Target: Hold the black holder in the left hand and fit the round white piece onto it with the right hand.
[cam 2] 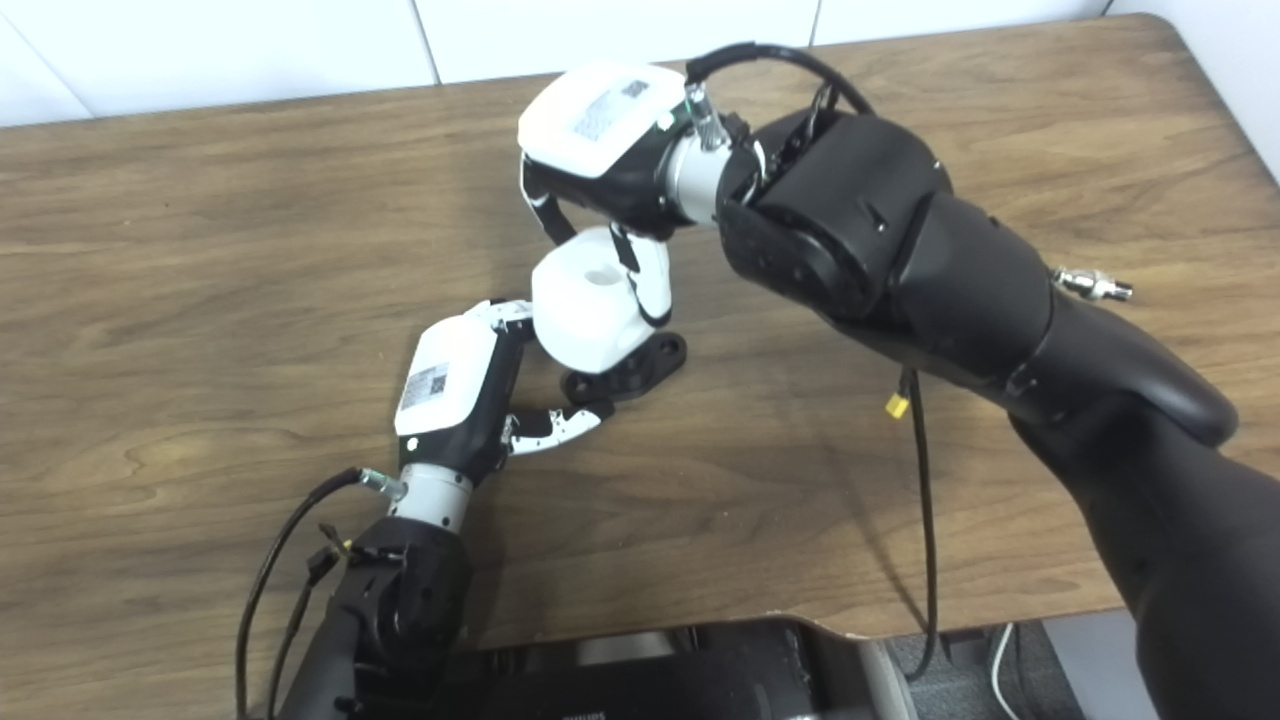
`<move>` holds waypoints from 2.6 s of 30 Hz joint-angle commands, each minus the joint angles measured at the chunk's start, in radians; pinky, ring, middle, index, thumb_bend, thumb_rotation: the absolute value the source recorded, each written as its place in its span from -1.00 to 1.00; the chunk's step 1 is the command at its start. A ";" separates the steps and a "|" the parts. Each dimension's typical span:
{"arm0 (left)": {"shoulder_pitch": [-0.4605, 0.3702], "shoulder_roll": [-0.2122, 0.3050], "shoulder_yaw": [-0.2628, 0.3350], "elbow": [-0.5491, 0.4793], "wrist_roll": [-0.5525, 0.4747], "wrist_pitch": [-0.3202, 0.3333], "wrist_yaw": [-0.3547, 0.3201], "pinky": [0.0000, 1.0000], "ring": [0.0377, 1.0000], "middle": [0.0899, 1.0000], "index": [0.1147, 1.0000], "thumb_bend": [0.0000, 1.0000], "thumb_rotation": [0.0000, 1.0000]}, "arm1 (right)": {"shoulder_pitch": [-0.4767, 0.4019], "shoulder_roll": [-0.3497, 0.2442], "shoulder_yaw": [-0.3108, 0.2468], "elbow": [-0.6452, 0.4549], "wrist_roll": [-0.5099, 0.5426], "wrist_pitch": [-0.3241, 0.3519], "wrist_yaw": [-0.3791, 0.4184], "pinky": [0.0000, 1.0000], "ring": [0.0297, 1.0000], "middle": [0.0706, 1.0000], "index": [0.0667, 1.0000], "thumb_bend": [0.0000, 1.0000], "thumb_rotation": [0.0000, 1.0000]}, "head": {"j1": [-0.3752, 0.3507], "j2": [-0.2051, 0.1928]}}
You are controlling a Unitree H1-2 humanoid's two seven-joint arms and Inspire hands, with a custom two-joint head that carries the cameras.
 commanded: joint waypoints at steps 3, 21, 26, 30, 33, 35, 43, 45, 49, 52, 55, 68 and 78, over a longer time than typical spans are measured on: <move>-0.013 -0.004 -0.002 -0.018 0.006 -0.019 0.019 0.76 0.58 0.44 -0.17 0.04 -0.89 | -0.056 -0.017 -0.017 -0.013 0.012 0.029 0.104 0.29 0.73 0.46 -0.12 0.05 -0.73 | 0.000 0.001; -0.017 -0.008 0.000 -0.024 0.009 -0.010 0.010 0.78 0.60 0.45 -0.17 0.04 -0.89 | -0.052 -0.039 0.066 -0.018 0.003 0.029 0.104 0.29 0.69 0.44 -0.11 0.05 -0.73 | -0.004 0.009; -0.016 -0.009 0.000 -0.025 0.009 -0.011 0.013 0.77 0.59 0.45 -0.17 0.04 -0.89 | -0.041 -0.033 0.072 -0.021 -0.001 0.029 0.104 0.31 0.74 0.48 -0.11 0.05 -0.73 | -0.004 0.009; -0.015 -0.011 -0.001 -0.030 0.011 -0.007 0.007 0.78 0.59 0.45 -0.17 0.04 -0.89 | -0.030 -0.023 0.065 -0.020 -0.004 0.029 0.104 0.33 0.76 0.49 -0.11 0.05 -0.73 | -0.004 0.009; -0.016 -0.011 -0.003 -0.030 0.014 -0.006 0.007 0.78 0.59 0.45 -0.17 0.04 -0.89 | -0.027 -0.018 0.065 -0.019 -0.012 0.029 0.104 0.35 0.72 0.46 -0.11 0.05 -0.73 | -0.003 0.010; -0.016 -0.011 -0.003 -0.031 0.015 -0.004 0.003 0.78 0.60 0.46 -0.17 0.04 -0.89 | -0.024 -0.015 0.065 -0.018 -0.018 0.029 0.104 0.36 0.72 0.44 -0.11 0.05 -0.73 | -0.003 0.010; -0.015 -0.013 -0.002 -0.030 0.013 -0.008 0.010 0.78 0.60 0.44 -0.17 0.04 -0.89 | -0.009 -0.014 0.074 -0.020 -0.048 0.029 0.104 0.36 0.72 0.43 -0.11 0.05 -0.73 | -0.003 0.011; -0.016 -0.013 -0.003 -0.030 0.014 -0.008 0.009 0.77 0.59 0.44 -0.17 0.04 -0.89 | -0.004 -0.011 0.079 -0.018 -0.058 0.029 0.104 0.35 0.74 0.45 -0.11 0.05 -0.74 | -0.003 0.011; -0.015 -0.014 -0.003 -0.035 0.015 -0.007 0.008 0.76 0.58 0.44 -0.17 0.04 -0.89 | 0.002 -0.006 0.095 -0.015 -0.077 0.029 0.104 0.32 0.72 0.42 -0.11 0.05 -0.74 | -0.005 0.015; -0.014 -0.014 -0.003 -0.039 0.015 -0.006 0.005 0.76 0.59 0.44 -0.17 0.04 -0.89 | -0.003 -0.010 0.116 -0.016 -0.077 0.029 0.104 0.31 0.71 0.43 -0.11 0.04 -0.75 | -0.005 0.019; -0.013 -0.015 -0.003 -0.046 0.017 -0.001 0.000 0.77 0.59 0.45 -0.17 0.04 -0.89 | -0.011 -0.018 0.134 -0.015 -0.069 0.029 0.104 0.30 0.69 0.43 -0.11 0.04 -0.74 | -0.008 0.023; -0.017 -0.012 -0.005 -0.049 0.015 0.001 0.003 0.75 0.59 0.44 -0.17 0.04 -0.89 | -0.015 -0.037 0.155 -0.018 -0.038 0.029 0.104 0.26 0.67 0.44 -0.11 0.05 -0.74 | -0.013 0.026; -0.017 -0.009 -0.004 -0.055 0.012 0.001 -0.002 0.77 0.61 0.45 -0.17 0.04 -0.89 | -0.056 -0.062 0.247 -0.010 -0.043 0.029 0.104 0.23 0.65 0.40 -0.10 0.05 -0.74 | -0.025 0.030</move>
